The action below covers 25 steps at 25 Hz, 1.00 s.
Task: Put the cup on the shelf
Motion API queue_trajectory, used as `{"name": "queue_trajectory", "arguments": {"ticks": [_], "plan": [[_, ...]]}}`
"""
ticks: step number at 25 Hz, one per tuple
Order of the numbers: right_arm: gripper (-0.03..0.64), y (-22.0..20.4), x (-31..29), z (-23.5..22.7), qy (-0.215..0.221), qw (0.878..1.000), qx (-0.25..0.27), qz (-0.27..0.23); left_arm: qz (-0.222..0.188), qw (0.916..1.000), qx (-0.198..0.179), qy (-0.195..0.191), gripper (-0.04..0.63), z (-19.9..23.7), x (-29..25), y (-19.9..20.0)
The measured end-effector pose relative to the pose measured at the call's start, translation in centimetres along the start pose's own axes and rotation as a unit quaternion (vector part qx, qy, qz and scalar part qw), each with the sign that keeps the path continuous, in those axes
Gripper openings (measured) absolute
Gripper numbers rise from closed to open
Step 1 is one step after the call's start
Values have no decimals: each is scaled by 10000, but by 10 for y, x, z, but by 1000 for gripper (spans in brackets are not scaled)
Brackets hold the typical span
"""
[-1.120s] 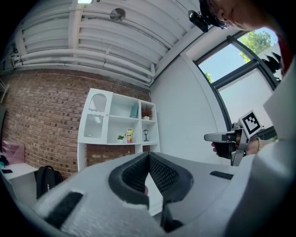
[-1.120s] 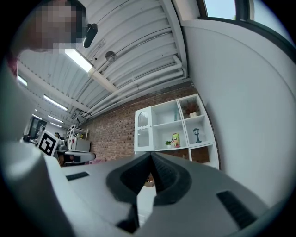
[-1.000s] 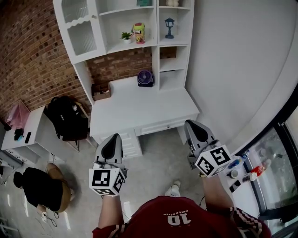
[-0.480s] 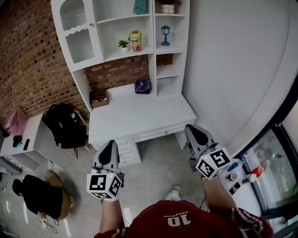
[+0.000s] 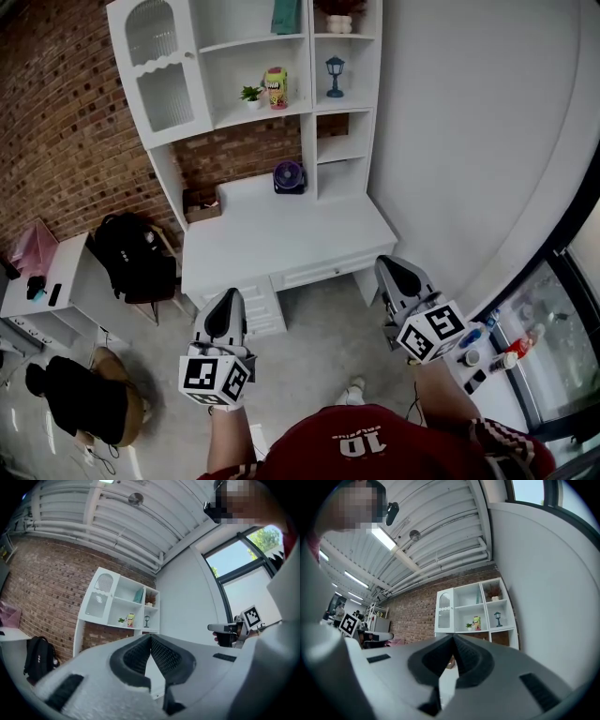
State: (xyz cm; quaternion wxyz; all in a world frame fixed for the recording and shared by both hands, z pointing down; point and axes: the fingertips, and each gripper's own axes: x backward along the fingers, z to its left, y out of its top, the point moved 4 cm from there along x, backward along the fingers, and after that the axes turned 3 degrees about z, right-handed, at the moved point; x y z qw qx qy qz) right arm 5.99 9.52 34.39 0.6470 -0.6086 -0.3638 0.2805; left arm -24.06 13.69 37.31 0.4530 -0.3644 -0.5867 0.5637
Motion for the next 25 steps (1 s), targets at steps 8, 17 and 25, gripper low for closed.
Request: {"name": "queue_trajectory", "arguments": {"ticks": [8, 17, 25], "plan": [[2, -2, -2, 3, -32, 10000, 41, 51, 41, 9998, -171, -29, 0, -1, 0, 0], [2, -9, -2, 4, -27, 10000, 8, 88, 45, 9999, -27, -158, 0, -3, -2, -5], [2, -8, -4, 5, -27, 9999, 2, 117, 79, 9998, -116, -106, 0, -1, -2, -3]]}}
